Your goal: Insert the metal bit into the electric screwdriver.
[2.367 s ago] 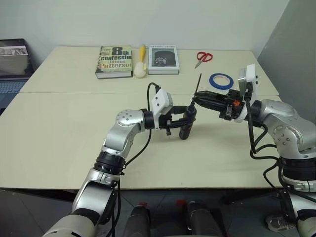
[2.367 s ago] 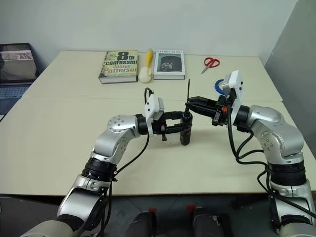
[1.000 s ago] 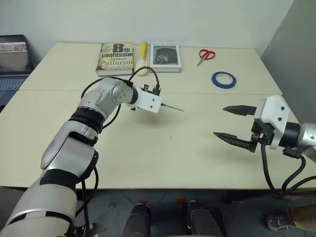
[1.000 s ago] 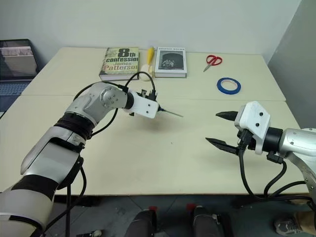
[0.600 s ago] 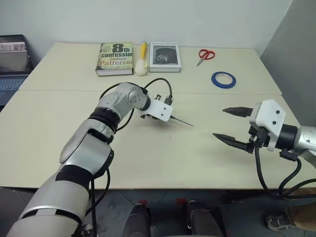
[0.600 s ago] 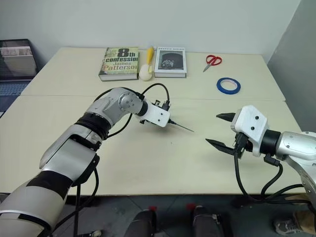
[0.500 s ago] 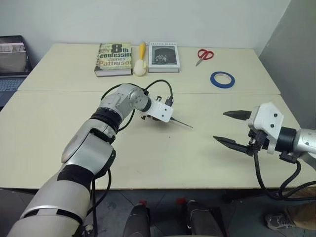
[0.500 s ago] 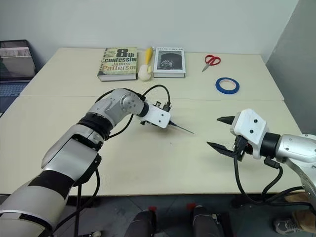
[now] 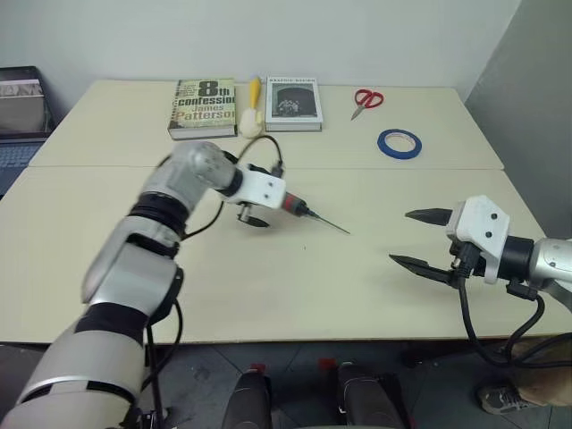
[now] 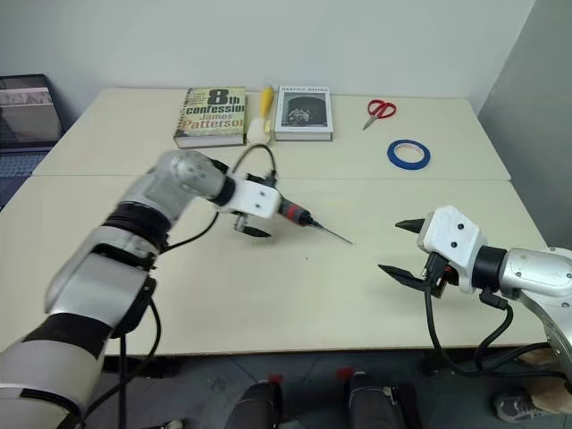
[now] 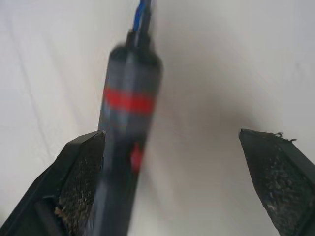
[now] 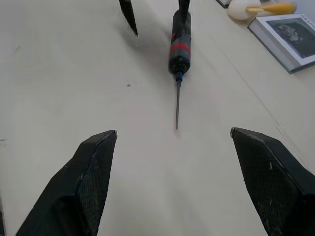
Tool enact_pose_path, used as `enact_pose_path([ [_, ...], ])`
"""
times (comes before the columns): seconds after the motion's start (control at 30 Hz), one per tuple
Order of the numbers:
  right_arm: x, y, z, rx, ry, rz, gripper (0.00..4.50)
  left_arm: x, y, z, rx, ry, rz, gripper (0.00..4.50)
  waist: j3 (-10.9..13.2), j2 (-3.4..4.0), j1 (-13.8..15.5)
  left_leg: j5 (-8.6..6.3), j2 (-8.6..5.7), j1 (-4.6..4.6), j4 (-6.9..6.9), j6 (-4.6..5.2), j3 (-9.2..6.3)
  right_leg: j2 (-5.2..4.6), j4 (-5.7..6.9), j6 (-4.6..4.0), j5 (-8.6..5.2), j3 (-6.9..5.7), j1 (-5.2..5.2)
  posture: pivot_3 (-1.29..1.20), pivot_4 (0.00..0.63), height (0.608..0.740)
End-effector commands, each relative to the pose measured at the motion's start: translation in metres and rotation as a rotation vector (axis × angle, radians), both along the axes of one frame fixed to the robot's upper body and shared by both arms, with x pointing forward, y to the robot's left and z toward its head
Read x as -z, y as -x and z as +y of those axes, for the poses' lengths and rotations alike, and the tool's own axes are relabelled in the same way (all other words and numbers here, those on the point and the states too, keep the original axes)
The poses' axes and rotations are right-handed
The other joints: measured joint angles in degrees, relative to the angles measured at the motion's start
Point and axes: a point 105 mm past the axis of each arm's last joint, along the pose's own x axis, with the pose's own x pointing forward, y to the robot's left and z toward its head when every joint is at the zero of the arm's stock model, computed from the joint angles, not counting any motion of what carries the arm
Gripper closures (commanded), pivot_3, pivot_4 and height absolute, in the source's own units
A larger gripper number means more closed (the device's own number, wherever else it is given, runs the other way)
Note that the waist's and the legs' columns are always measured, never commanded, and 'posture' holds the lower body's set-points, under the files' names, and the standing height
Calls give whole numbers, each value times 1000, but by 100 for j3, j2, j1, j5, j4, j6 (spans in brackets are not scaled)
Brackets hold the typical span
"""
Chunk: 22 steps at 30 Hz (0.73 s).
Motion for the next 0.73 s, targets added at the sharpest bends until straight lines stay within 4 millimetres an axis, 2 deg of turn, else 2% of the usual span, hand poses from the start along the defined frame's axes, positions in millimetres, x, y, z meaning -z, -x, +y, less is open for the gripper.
enact_pose_path([
  [0.03,-7,-3,0,-14,15,-26,614,-46,12,19,-80,275,11,65,0,0,3,0,0,-1,1,0,0,0,0,0,0,0,0,0,150,740],
  [0.1,-9,-6,-3,-6,3,-27,272,-56,20,43,-196,390,27,0,0,0,-9,0,3,0,2,0,0,-1,0,0,0,-1,1,0,150,740],
  [0.13,-10,-7,-6,-3,-3,-19,135,-55,25,59,-264,414,25,0,-1,1,-24,0,4,1,2,0,1,-1,1,0,0,0,1,0,150,740],
  [0.2,-9,-8,-10,-2,-1,-3,36,-52,37,79,-356,445,24,0,-2,2,-57,0,5,5,1,0,1,-1,6,-2,0,0,1,0,150,740],
  [0.3,-6,-7,-23,-11,22,32,36,-38,75,113,-508,478,39,0,-1,3,-81,0,6,11,2,-1,1,-1,17,-5,-3,0,0,0,150,740],
  [0.37,-4,-8,-30,-16,21,37,36,-32,92,118,-557,491,38,0,-2,-1,-80,0,8,14,2,-1,2,-2,25,-11,-7,-2,0,0,150,740],
  [0.43,-5,-11,-41,-12,3,28,36,-25,100,114,-608,517,56,0,-3,-4,-6,0,8,15,13,-1,-3,-2,38,-13,-9,-8,1,0,150,740],
  [0.53,-12,-18,-48,3,-84,0,36,-8,118,117,-661,534,88,0,-3,-5,31,1,8,15,49,-1,-4,-2,49,-37,-22,-9,8,0,150,740],
  [0.63,-10,-23,-57,15,-62,11,36,3,124,115,-669,545,100,0,-2,-5,11,0,8,43,76,0,6,-6,54,-36,-18,0,38,0,150,740],
  [0.73,-11,-28,-63,21,-55,16,36,8,121,106,-649,574,106,0,-2,-5,11,0,8,92,78,-1,8,-9,51,-37,-18,1,81,0,150,740],
])
